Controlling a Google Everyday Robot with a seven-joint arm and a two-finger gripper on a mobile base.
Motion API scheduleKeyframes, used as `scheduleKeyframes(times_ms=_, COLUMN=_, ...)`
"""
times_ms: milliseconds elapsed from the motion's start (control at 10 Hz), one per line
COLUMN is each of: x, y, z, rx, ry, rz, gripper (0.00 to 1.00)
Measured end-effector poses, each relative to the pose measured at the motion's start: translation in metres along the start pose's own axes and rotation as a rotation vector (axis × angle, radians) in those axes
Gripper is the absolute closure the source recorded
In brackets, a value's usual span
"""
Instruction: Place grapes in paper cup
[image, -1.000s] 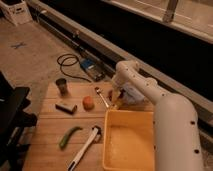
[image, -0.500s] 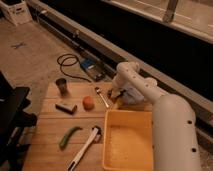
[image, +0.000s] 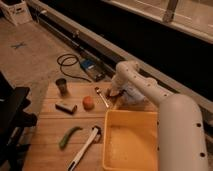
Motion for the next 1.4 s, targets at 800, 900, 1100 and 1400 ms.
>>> scheduleKeyframes(times_ms=800, x=-0.013, y=-0.064, z=-0.095, rx=0.239, ry=-0.059, rz=-0.046, gripper=1.00)
scheduleKeyframes(times_ms=900, x=-0.007, y=-0.078, z=-0.105, rx=0.264, ry=-0.062, rz=-0.035, gripper=1.00)
scheduleKeyframes(times_ms=1100, x=0.013, y=-0.111, z=-0.132, rx=0.320, ry=-0.054, rz=0.006, gripper=1.00)
scheduleKeyframes(times_ms=1400, x=0.055, y=-0.131, z=-0.169, rx=0.397, ry=-0.055, rz=0.092, gripper=1.00)
